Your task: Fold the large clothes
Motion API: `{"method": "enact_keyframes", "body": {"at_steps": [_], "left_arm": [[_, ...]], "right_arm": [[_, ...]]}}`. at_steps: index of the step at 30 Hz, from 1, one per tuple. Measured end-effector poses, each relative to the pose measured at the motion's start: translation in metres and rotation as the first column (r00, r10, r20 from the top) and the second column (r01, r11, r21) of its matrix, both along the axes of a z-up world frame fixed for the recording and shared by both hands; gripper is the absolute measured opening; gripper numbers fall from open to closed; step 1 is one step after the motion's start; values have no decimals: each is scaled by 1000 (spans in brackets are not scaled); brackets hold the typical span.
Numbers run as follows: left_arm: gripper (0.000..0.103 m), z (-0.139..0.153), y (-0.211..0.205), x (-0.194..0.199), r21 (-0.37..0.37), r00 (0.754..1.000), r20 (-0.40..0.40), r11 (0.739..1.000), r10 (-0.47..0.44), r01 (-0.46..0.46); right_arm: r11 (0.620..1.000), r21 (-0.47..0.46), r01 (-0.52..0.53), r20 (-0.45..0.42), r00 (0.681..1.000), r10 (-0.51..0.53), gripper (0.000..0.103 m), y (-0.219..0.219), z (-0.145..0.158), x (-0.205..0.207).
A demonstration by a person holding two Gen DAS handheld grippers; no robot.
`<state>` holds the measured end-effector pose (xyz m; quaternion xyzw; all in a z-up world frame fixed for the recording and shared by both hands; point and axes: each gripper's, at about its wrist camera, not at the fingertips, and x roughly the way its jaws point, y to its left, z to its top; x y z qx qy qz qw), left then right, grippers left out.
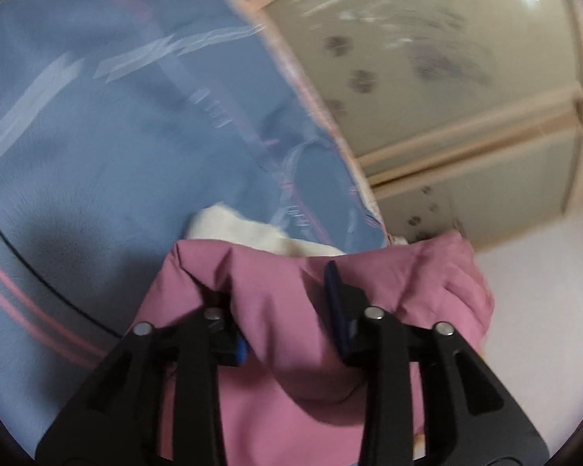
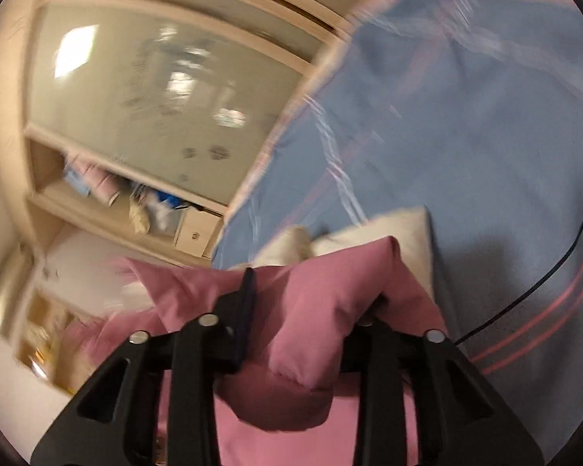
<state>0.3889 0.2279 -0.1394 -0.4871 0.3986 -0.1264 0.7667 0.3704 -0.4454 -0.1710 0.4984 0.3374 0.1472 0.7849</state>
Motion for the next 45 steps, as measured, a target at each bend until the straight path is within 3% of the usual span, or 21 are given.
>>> {"method": "enact_keyframes", "body": {"at_steps": [1, 2, 3, 4, 5, 7, 9, 11, 13, 15, 17, 19, 22, 23, 24, 26, 27, 28, 30, 32, 45], "left_arm": [[40, -19, 6, 5, -53, 999, -34, 999, 6, -8], [43, -39, 16, 8, -143, 998, -54, 989, 18, -25], [51, -54, 27, 6, -234, 998, -47, 971, 34, -45], [58, -71, 39, 2, -340, 997, -28, 937, 72, -77], [59, -78, 49, -1, -383, 994, -22, 918, 105, -105], [66, -82, 72, -20, -404, 972, -21, 887, 236, -224], [82, -57, 78, -40, -232, 942, 3, 916, 337, -327], [80, -11, 55, -52, -10, 946, 126, 954, 299, -300], [68, 32, 8, -60, 202, 951, 238, 948, 195, -245], [58, 69, -70, -63, 458, 951, 309, 876, 4, -152], [52, 82, -151, -58, 629, 939, 282, 777, -196, -27], [42, 71, -223, -53, 776, 928, 186, 627, -324, 63], [44, 37, -271, -40, 910, 940, 85, 410, -329, 61], [49, 19, -277, -33, 934, 946, 63, 353, -318, 56], [55, 9, -275, -30, 935, 948, 54, 350, -312, 62], [58, -6, -258, -26, 906, 952, 79, 420, -296, 56], [58, -8, -255, -28, 897, 953, 91, 440, -289, 48], [58, -9, -253, -34, 899, 954, 93, 436, -286, 43], [59, -17, -258, -38, 914, 954, 95, 405, -283, 29], [59, -25, -249, -32, 915, 956, 97, 403, -278, 24], [61, -36, -240, -13, 915, 961, 100, 403, -257, 12]], "right_arm": [[984, 176, 0, -34, 999, 6, 59, -14, -43, 5], [966, 260, -3, -8, 1000, 5, 79, -22, -59, 6], [955, 296, -2, 15, 1000, -2, 86, -28, -68, 3], [951, 309, 12, 28, 999, -22, 93, -37, -74, 2], [955, 295, 36, 18, 999, -43, 101, -44, -76, 1], [957, 247, 151, -33, 989, -147, 102, -63, -81, -13], [974, 123, 192, 5, 981, -195, 102, -65, -61, -27], [977, -63, 204, 83, 977, -198, 102, -45, -27, -39], [941, -313, 130, 166, 983, -80, 95, 13, 20, -40], [859, -507, 72, 207, 978, 40, 90, 80, 54, -41], [738, -674, 18, 205, 965, 163, 85, 157, 76, -37], [634, -773, -21, 156, 962, 223, 85, 204, 78, -24], [414, -907, -79, 24, 971, 237, 81, 254, 43, 3], [387, -917, -94, -5, 974, 226, 81, 253, 26, 14], [387, -917, -94, -5, 974, 226, 84, 253, 26, 14], [410, -905, -115, -32, 979, 204, 94, 242, 9, 32], [430, -897, -106, -22, 980, 196, 96, 234, 4, 31], [434, -897, -90, -4, 981, 194, 96, 233, 2, 29], [374, -926, -59, 14, 982, 189, 96, 241, -1, 19], [339, -940, -35, 29, 983, 183, 96, 245, -7, 18], [373, -927, -49, 21, 983, 183, 102, 234, -9, 29]]}}
